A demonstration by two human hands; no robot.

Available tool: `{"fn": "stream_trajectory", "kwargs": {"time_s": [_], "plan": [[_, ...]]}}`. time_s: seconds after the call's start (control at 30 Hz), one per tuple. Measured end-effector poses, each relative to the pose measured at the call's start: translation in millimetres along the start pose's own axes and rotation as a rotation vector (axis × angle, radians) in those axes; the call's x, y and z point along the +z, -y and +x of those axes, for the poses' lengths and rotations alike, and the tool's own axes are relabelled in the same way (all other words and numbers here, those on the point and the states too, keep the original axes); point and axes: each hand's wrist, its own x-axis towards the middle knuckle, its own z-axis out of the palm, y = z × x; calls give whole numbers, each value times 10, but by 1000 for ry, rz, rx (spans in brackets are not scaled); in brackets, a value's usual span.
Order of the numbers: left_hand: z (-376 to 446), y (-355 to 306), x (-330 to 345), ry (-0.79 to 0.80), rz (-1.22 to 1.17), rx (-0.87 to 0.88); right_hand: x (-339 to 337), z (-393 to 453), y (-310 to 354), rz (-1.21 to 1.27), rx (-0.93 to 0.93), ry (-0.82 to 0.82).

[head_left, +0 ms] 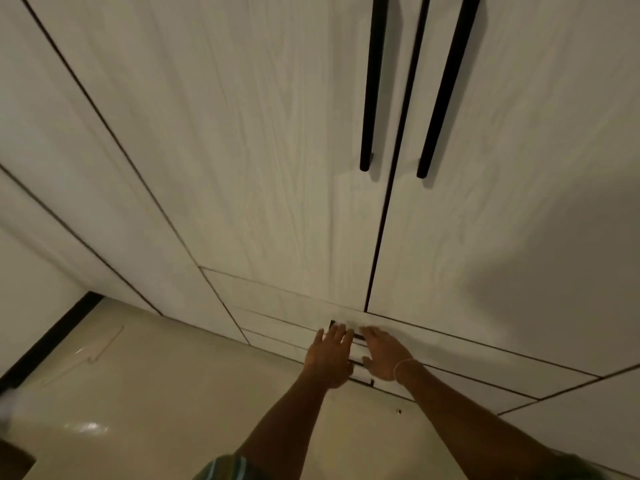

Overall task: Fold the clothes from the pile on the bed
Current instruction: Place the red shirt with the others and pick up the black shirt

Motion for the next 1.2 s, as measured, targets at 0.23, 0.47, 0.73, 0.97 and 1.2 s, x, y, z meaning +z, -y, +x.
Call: {"fn": "stream_trajectory", "kwargs": {"time_s": [0.23,0.47,0.73,0.97,1.2], "plan": [[574,151,321,21,39,49,317,474,-221,37,104,46],[733,301,590,-25,132,109,596,589,-276,-36,108,-31],[914,143,394,27,-8,53,584,658,-237,-257,153,-27],[920,83,445,28,-118,122,615,644,-163,-403,164,-43],[781,38,452,11,-30,126,687,596,-173,-327,120,-79]]}}
